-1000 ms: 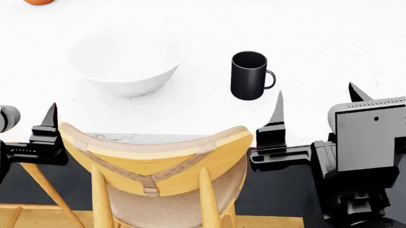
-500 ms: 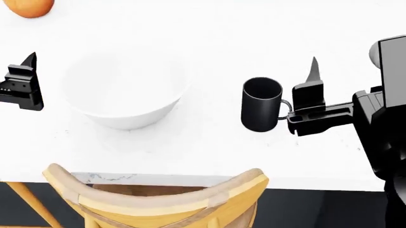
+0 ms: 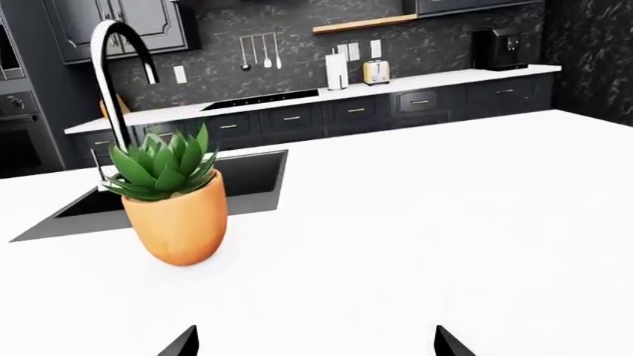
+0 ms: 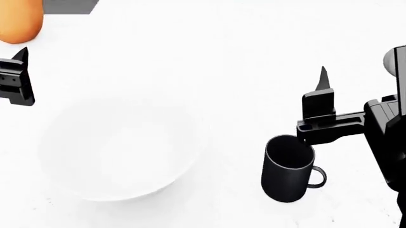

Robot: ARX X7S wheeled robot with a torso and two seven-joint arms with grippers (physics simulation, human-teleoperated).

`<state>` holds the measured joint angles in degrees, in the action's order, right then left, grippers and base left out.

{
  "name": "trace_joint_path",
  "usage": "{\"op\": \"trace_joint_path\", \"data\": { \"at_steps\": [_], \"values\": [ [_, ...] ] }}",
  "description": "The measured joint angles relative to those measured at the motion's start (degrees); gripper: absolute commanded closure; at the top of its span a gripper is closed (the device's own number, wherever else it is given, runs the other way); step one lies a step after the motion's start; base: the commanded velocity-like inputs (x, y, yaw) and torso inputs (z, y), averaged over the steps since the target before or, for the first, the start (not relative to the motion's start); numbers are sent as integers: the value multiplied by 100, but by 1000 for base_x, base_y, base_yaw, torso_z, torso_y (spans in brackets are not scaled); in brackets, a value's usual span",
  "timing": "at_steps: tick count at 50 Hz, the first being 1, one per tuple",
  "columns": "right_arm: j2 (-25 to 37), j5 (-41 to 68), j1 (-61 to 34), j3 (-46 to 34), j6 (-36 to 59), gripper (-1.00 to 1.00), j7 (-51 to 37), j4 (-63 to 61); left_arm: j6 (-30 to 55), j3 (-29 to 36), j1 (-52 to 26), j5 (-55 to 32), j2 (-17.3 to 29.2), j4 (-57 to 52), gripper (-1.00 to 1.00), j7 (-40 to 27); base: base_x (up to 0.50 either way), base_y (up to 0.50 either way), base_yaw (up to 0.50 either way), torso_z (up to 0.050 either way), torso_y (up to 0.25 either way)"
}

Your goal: Place the cup inside the bowl on the dining table and move the bowl to any counter.

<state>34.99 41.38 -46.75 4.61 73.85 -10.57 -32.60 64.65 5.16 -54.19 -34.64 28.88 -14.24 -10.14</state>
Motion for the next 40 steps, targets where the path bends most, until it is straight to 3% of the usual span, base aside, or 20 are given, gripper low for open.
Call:
{"op": "trace_joint_path", "data": {
  "at_steps": [6, 25, 40],
  "values": [
    [-17, 108, 37, 77, 79, -100, -19, -70, 12, -15, 3, -4, 36, -9, -100, -5, 231, 318, 0, 0, 2],
    [-408, 1031, -71, 664, 1113, -100, -256, 102, -48, -11, 87, -32, 53, 42, -100, 9, 0, 0, 0, 0, 0],
    [-449, 1478, -2, 536, 1344, -100, -338, 693, -31, -2, 87, -73, 70, 68, -100, 13, 0, 0, 0, 0, 0]
  ]
}}
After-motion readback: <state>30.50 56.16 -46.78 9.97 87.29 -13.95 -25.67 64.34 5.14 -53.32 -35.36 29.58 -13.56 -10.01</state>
